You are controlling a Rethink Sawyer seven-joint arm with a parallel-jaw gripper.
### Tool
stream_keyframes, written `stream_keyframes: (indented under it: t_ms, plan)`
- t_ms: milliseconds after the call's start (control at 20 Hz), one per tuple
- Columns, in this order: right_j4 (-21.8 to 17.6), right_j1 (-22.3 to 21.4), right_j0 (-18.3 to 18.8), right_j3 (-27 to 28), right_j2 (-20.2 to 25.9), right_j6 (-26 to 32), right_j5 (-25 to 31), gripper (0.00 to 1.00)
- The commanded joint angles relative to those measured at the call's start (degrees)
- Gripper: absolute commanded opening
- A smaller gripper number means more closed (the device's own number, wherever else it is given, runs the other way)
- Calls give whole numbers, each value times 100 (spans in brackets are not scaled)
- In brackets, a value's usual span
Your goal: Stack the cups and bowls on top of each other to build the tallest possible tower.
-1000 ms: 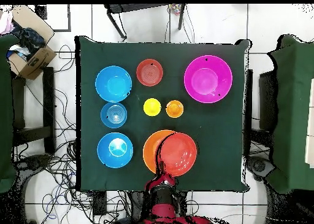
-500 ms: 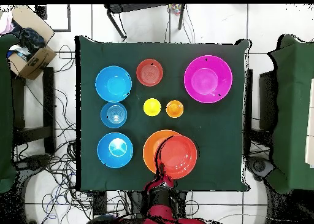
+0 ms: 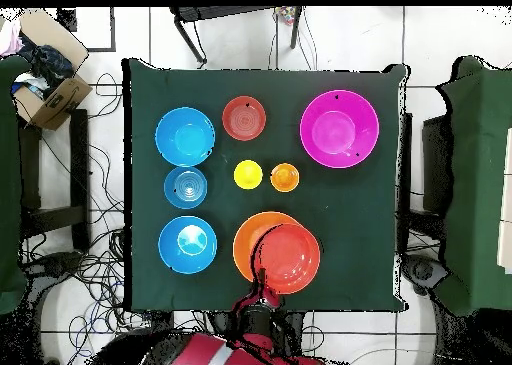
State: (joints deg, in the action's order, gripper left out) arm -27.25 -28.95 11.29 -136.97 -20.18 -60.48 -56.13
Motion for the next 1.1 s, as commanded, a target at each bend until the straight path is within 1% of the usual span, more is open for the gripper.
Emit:
stream_keyframes:
  t_ms: [50,400,700,1100]
  plan:
    - [548,194,-244,600,158,-1070,-156,0]
    - [639,78,-400,566,67,-1085,-17,0]
    - [822,-38,-615,547,-26,-1036,110,0]
    - [1283,32,-918,608,58,-1168,131,0]
